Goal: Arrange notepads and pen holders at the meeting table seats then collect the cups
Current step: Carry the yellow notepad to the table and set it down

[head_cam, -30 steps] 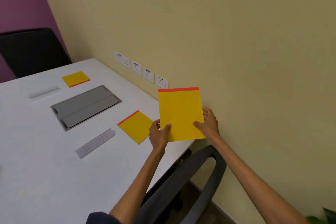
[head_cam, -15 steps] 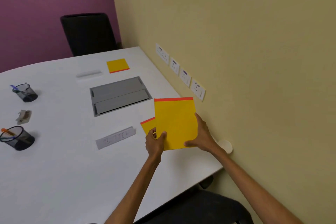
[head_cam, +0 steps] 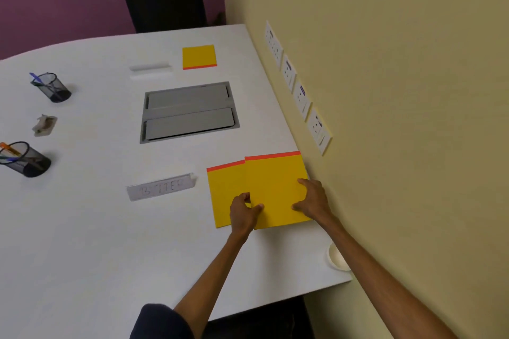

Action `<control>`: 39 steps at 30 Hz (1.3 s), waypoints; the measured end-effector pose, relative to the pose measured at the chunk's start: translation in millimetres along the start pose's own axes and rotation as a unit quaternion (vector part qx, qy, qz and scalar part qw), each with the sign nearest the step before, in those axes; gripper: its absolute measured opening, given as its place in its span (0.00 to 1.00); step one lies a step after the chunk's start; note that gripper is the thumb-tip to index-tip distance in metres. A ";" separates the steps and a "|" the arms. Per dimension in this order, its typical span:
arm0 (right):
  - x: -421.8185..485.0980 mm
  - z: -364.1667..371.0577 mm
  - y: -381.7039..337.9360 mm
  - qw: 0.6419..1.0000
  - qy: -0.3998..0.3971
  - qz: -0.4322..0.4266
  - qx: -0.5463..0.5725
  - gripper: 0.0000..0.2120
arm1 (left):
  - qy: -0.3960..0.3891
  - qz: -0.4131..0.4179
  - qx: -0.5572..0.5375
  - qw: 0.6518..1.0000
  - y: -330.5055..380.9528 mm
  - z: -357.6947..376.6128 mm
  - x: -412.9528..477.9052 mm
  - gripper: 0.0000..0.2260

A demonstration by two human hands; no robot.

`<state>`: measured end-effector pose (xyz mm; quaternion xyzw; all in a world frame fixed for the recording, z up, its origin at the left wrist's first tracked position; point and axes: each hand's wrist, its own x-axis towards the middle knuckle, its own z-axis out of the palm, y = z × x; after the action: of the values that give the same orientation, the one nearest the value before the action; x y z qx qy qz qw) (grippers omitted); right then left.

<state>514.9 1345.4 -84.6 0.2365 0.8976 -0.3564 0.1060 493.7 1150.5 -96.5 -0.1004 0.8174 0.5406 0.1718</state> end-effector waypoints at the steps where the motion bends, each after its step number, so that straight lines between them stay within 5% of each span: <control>1: 5.4 1.3 7.0 1.000 -0.001 0.003 -0.008 0.41 | -0.005 -0.004 0.007 1.000 -2.7 8.7 4.9 0.21; 9: 51.9 15.8 29.4 0.996 0.003 0.021 -0.084 0.35 | -0.037 -0.037 0.041 0.998 -12.5 51.0 46.0 0.16; 20: 84.2 35.7 42.6 0.997 -0.012 0.037 -0.065 0.33 | -0.098 -0.010 0.082 0.992 -24.8 63.1 77.7 0.33; 24: 85.2 38.9 41.3 0.996 -0.008 0.033 -0.084 0.33 | -0.092 0.002 0.150 0.984 -29.9 65.4 83.1 0.31; 30: 87.0 37.2 37.8 0.990 -0.015 0.024 -0.138 0.34 | -0.106 0.039 0.303 0.946 -37.6 63.1 88.2 0.31; 39: 69.1 57.1 33.3 0.977 0.020 0.026 -0.209 0.32 | -0.092 0.124 0.538 0.829 -39.5 56.3 97.7 0.39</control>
<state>473.0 1351.1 -170.4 0.2398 0.9477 -0.1530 0.1447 427.2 1188.7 -188.2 0.1602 0.9649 0.0386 0.2047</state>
